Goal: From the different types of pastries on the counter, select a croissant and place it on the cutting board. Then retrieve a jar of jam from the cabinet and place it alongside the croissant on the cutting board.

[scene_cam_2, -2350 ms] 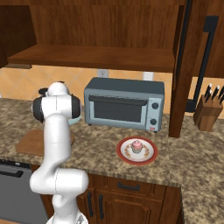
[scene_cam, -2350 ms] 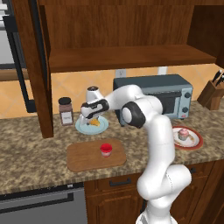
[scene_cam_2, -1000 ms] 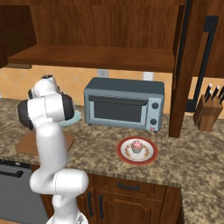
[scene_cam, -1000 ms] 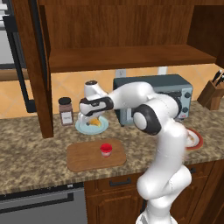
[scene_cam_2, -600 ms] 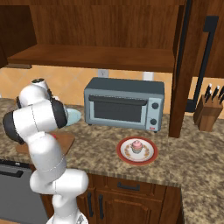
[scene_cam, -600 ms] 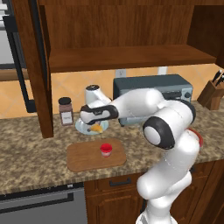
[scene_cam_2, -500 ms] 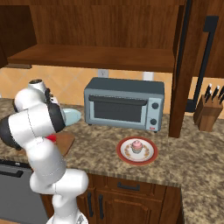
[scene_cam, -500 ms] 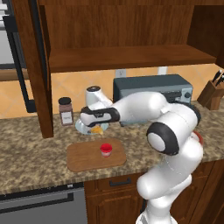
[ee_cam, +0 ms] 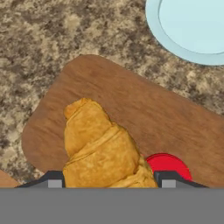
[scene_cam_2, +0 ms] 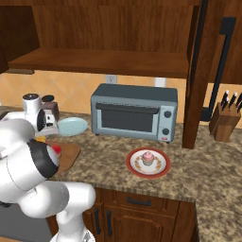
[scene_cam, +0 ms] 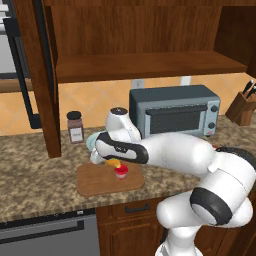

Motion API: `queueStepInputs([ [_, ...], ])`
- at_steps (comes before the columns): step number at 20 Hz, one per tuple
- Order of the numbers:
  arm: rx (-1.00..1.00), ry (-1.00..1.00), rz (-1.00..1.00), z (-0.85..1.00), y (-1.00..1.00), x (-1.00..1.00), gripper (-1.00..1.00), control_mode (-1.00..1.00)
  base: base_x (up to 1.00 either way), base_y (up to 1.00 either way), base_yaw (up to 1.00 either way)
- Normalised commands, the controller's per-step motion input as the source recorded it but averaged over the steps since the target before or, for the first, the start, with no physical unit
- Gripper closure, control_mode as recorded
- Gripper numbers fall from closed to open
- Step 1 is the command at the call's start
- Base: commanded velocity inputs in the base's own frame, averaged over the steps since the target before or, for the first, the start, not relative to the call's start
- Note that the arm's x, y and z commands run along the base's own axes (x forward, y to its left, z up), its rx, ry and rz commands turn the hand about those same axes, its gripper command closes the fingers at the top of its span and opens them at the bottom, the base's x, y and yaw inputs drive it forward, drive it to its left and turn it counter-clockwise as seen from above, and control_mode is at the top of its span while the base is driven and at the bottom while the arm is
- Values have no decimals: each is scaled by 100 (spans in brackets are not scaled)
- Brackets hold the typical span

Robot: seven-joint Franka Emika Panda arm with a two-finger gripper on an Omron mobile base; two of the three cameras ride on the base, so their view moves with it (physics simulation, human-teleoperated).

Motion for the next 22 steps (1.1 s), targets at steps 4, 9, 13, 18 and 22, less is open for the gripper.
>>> queueStepInputs([
  [4,-8,-1,0,0,28,-39,100,-100,0,0,0],
  [9,0,4,0,0,2,-3,100,-100,0,0,0],
  [13,0,14,0,-3,0,0,100,-100,0,0,0],
  [18,-4,1,0,-16,21,0,100,-100,0,0,0],
  [22,-17,0,-1,-36,25,1,100,-100,0,0,0],
])
